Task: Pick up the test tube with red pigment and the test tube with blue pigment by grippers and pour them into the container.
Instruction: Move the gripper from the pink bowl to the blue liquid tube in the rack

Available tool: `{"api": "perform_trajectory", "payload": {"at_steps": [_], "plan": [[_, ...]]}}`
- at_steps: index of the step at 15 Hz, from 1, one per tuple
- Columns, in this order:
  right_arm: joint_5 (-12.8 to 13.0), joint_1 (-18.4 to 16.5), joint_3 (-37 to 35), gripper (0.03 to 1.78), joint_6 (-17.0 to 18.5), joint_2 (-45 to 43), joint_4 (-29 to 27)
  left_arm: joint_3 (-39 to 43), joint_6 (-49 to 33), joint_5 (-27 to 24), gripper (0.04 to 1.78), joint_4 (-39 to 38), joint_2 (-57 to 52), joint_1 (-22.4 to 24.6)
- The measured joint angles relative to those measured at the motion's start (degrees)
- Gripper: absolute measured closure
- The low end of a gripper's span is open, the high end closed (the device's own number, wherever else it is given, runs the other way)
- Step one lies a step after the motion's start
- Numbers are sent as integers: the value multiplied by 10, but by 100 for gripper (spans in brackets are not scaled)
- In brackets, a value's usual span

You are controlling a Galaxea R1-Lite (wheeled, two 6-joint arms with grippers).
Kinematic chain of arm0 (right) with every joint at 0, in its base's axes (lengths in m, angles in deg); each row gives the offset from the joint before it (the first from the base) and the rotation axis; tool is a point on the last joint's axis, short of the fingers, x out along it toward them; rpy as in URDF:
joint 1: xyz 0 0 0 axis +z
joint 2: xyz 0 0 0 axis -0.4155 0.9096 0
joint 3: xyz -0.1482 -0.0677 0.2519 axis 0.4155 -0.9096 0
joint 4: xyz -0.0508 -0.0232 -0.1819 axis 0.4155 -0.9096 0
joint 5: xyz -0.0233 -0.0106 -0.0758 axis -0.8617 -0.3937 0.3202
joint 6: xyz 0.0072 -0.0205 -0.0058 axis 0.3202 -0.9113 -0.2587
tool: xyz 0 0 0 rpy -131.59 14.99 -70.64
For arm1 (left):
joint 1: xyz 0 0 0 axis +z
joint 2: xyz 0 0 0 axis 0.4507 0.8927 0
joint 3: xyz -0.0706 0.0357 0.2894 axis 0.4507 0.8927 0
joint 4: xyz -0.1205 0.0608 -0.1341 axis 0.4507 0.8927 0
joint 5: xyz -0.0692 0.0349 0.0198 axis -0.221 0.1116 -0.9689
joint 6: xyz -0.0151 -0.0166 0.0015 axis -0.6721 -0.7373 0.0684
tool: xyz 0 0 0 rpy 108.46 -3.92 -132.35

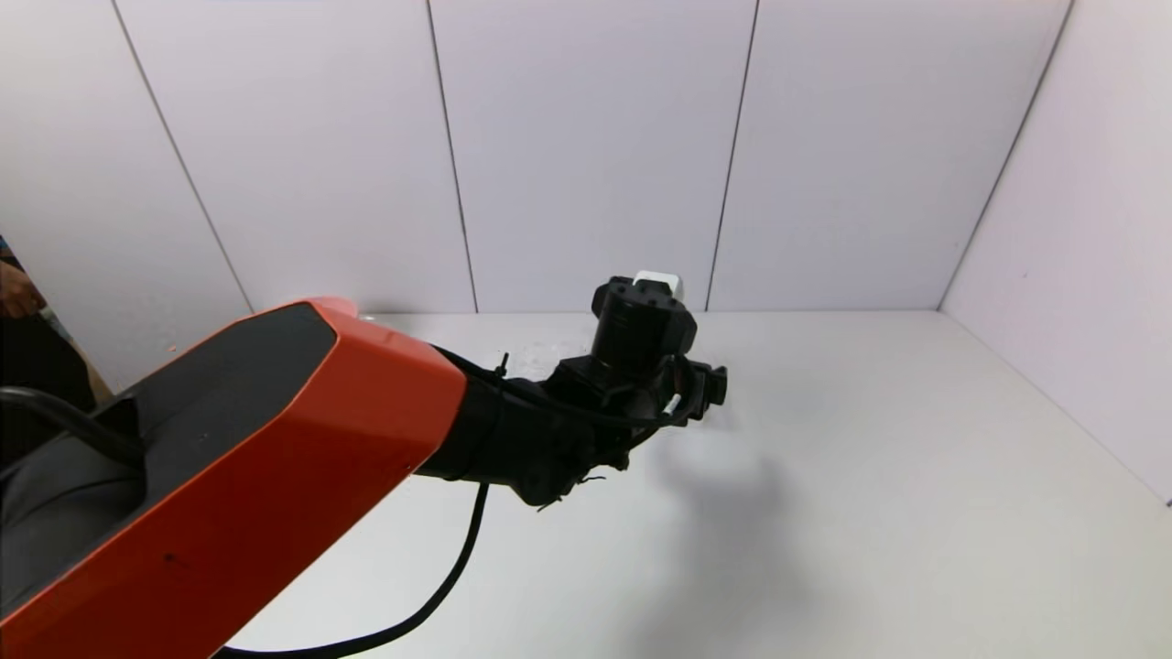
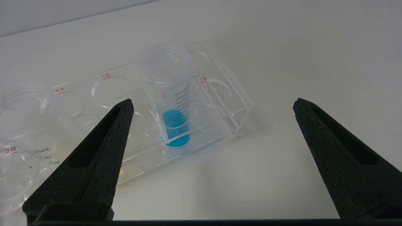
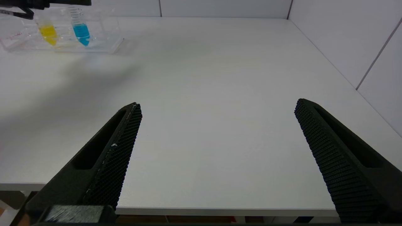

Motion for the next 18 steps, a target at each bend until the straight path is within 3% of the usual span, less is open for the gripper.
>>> {"api": "perform_trajectory", "payload": {"at_steps": [9,15,18], "plan": [[0,0,0,4,0,0,0,-95,-4,35,5,22,69,10],[0,0,0,4,0,0,0,-112,-3,40,5,17,90,18],[0,0,0,4,0,0,0,-113,-2,40,15,18,92,20]]}}
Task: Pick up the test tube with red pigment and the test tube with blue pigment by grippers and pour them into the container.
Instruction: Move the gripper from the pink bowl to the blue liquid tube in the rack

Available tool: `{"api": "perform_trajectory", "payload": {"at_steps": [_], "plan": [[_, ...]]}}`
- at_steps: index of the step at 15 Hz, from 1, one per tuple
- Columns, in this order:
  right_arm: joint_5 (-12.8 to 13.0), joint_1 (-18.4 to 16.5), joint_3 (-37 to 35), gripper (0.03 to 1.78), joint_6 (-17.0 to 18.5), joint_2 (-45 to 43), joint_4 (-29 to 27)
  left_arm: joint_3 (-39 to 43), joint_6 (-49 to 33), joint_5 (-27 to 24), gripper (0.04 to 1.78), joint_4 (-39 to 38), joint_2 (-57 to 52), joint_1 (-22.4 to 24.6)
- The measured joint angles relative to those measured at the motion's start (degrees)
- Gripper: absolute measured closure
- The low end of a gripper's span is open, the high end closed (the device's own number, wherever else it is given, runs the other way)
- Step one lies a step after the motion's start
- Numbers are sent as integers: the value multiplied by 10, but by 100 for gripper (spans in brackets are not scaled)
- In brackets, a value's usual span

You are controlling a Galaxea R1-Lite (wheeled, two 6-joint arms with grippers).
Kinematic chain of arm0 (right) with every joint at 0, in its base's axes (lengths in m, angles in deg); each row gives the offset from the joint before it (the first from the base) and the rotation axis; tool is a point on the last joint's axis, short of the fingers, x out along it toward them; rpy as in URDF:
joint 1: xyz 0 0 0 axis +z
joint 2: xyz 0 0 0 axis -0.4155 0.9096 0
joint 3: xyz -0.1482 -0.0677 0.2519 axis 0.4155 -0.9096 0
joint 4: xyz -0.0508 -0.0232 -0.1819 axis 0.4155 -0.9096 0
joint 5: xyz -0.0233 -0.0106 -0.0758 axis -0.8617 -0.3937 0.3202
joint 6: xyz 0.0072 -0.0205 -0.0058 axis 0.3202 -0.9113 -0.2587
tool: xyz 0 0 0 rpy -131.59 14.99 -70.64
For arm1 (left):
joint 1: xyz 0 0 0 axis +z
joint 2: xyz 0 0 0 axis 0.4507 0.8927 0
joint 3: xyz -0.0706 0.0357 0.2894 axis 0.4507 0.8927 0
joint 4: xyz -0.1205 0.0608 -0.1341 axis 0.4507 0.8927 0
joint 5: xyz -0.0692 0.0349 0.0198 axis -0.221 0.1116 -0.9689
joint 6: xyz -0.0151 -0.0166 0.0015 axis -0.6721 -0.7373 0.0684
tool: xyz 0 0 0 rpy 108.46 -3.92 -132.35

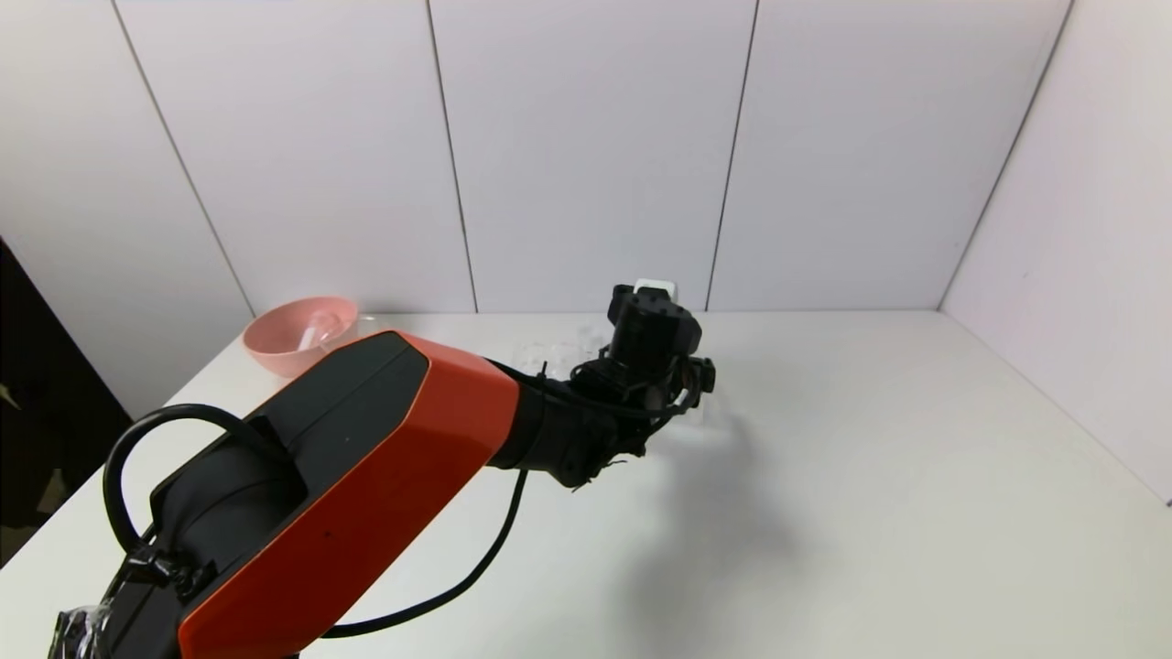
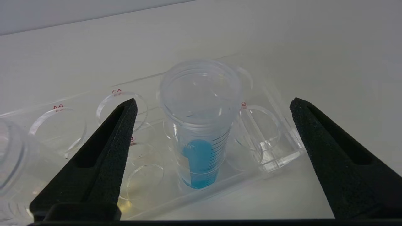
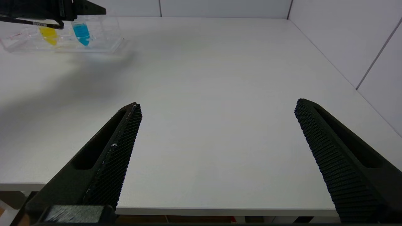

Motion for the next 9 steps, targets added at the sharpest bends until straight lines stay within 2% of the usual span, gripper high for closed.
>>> {"api": "perform_trajectory", "payload": {"at_steps": [3,7,8,9], "plan": [[0,0,0,4,0,0,0,1,2,1,47,0,0,0],[0,0,0,4,0,0,0,2,3,1,118,0,-1,-2],[0,0,0,4,0,0,0,2,5,2,131,2,-1,-1],[0,0,0,4,0,0,0,2,6,1,135,-1,-1,0]]}}
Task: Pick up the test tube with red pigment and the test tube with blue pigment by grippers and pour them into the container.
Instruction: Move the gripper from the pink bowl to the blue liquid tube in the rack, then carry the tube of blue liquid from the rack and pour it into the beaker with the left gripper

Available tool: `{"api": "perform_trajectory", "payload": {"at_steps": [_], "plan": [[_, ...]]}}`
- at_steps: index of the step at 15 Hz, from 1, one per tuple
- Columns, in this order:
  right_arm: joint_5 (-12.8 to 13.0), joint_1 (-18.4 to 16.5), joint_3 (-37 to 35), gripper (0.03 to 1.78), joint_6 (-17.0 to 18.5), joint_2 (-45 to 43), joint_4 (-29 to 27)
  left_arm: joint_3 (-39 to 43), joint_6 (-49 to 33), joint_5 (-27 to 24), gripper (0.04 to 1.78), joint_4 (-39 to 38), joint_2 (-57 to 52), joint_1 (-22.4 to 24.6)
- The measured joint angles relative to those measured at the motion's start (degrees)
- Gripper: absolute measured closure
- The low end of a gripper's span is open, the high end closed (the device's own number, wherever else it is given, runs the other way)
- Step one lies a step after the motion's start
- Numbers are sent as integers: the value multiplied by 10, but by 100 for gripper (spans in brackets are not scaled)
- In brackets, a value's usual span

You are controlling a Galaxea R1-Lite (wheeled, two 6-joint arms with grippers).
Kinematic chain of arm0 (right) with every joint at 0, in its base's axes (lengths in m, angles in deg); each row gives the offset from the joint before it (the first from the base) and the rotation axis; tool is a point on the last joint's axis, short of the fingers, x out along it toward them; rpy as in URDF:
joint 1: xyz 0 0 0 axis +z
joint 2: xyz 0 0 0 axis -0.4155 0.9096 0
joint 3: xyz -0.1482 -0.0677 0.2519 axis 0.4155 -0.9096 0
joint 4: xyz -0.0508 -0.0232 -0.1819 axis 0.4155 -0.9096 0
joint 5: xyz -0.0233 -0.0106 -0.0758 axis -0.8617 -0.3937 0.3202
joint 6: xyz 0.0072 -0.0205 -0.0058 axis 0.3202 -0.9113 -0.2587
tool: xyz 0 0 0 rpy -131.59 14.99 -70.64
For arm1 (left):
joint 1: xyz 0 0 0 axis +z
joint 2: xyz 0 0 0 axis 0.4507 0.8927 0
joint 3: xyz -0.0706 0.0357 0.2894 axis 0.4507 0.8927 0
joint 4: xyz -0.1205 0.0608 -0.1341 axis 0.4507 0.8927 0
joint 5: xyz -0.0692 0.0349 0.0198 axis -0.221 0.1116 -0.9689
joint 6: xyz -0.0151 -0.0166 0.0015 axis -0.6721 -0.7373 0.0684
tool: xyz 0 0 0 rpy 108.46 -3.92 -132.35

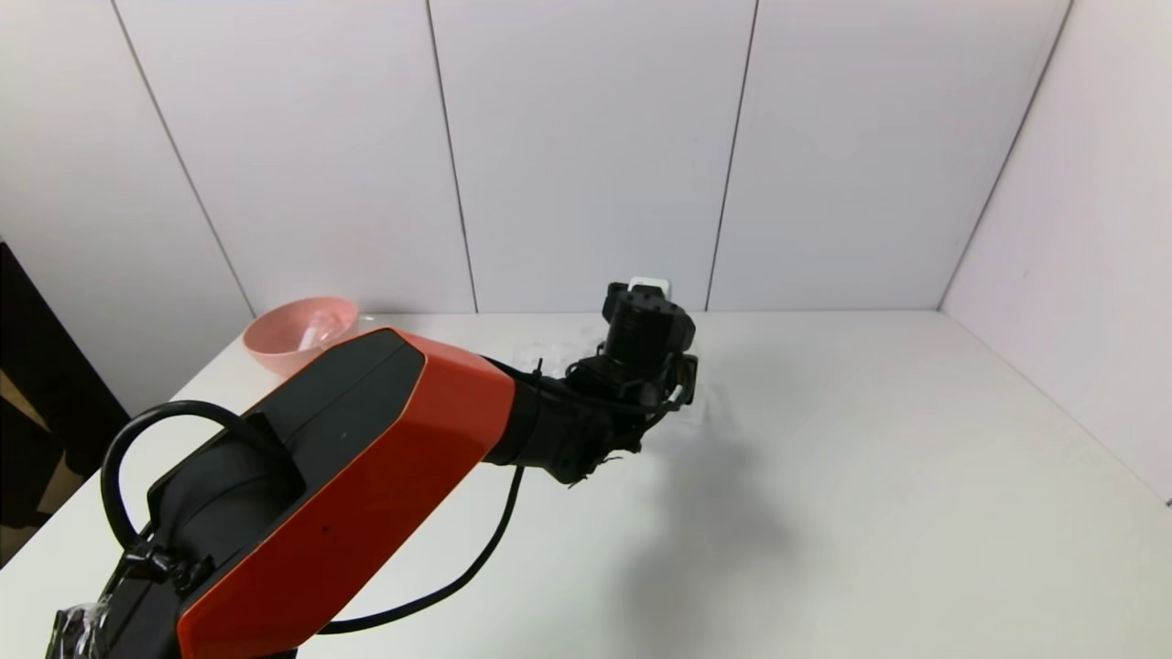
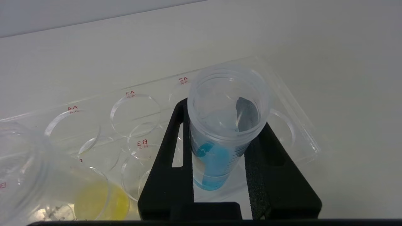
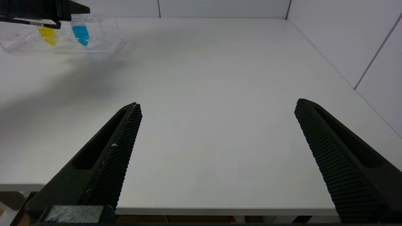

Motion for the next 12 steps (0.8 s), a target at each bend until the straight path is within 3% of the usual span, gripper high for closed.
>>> {"api": "perform_trajectory", "payload": {"at_steps": [12], "plan": [[0,0,0,4,0,0,0,3,17,13,135,-1,-17,-2]]}}
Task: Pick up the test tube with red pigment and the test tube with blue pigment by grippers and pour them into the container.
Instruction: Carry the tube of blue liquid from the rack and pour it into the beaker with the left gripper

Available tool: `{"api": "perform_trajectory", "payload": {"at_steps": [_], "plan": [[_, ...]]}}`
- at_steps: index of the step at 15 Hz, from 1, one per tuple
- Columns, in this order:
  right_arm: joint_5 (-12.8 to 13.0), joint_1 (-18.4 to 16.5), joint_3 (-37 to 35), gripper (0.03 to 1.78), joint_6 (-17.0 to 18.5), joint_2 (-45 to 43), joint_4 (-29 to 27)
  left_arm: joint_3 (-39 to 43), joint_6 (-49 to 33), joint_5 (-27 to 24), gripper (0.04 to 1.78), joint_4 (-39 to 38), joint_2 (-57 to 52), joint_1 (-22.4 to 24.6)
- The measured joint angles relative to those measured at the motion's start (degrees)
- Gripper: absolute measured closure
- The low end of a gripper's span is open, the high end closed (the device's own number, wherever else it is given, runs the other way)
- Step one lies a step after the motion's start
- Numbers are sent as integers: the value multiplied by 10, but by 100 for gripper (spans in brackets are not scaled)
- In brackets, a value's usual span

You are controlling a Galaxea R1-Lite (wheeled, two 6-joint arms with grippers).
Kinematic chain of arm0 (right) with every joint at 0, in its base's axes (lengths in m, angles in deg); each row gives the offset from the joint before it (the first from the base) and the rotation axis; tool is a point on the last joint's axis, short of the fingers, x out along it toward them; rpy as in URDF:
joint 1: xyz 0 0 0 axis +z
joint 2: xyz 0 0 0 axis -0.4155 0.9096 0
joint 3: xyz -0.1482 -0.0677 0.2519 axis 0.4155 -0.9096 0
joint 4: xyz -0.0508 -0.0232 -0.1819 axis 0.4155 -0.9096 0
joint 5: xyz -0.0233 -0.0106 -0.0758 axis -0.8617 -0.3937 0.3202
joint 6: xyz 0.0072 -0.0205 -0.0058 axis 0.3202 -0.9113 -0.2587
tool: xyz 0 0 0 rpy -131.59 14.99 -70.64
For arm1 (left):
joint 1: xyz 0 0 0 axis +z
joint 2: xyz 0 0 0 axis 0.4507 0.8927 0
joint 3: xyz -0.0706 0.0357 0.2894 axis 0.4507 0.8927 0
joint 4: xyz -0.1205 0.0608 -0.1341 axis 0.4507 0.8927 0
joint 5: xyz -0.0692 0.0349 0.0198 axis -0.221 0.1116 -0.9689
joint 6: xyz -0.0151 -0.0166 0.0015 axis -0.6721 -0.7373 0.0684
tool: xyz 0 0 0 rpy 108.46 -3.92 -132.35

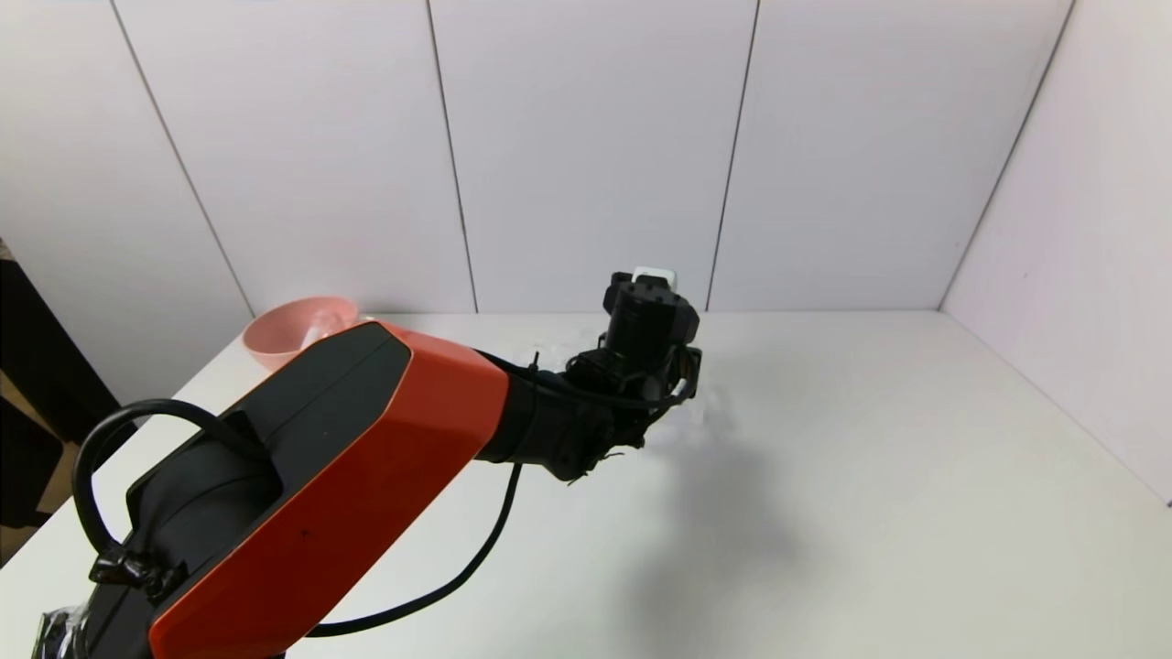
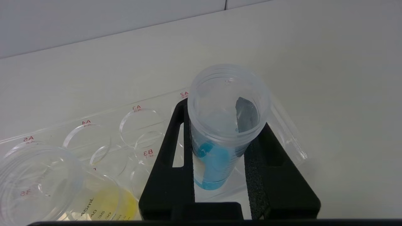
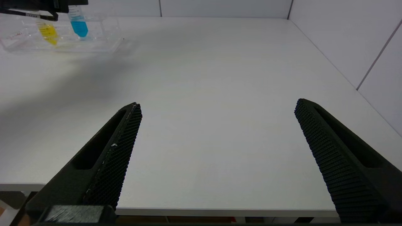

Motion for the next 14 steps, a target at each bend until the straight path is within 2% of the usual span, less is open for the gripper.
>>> {"api": "perform_trajectory", "payload": {"at_steps": [14], "plan": [[0,0,0,4,0,0,0,-6,64,3,135,-18,-65,0]]}}
